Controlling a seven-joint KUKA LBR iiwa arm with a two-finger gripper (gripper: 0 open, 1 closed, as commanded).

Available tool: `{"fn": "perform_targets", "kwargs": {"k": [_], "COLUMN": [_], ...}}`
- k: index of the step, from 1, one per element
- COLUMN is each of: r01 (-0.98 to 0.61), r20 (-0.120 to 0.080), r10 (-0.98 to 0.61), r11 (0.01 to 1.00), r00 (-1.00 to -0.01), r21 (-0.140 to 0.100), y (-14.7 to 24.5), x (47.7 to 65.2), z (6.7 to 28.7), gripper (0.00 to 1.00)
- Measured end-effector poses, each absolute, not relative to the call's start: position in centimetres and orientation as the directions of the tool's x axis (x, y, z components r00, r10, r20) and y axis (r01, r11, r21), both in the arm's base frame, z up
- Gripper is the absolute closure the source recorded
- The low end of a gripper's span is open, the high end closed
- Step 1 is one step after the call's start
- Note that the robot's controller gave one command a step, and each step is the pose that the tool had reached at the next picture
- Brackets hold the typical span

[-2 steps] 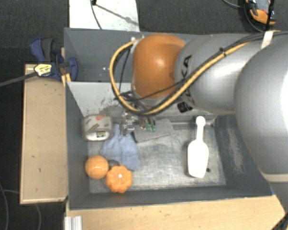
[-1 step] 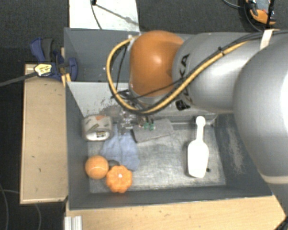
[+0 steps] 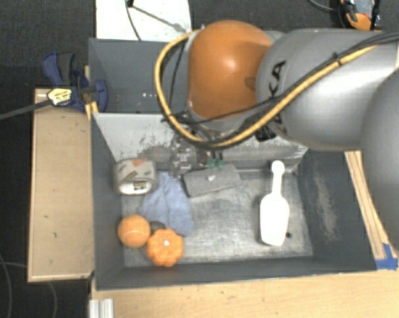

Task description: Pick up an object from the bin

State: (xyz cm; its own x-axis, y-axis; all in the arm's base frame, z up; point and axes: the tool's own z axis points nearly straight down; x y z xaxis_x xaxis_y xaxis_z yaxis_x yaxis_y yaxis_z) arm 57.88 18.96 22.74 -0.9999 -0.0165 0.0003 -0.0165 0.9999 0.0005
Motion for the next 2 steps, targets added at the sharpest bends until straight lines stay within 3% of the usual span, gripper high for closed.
{"fn": "perform_targets", "kwargs": {"k": [1, 2], "r01": [-0.019, -0.053], "r20": [-0.006, -0.005], "r10": [-0.019, -0.053], "r11": [1.0, 0.999], "r00": [-1.0, -0.999], "r21": [0.002, 0.001], "y": [19.0, 18.8], "x": [57.8, 57.5], "z": [28.0, 14.4], "gripper": [1.0, 0.0]}}
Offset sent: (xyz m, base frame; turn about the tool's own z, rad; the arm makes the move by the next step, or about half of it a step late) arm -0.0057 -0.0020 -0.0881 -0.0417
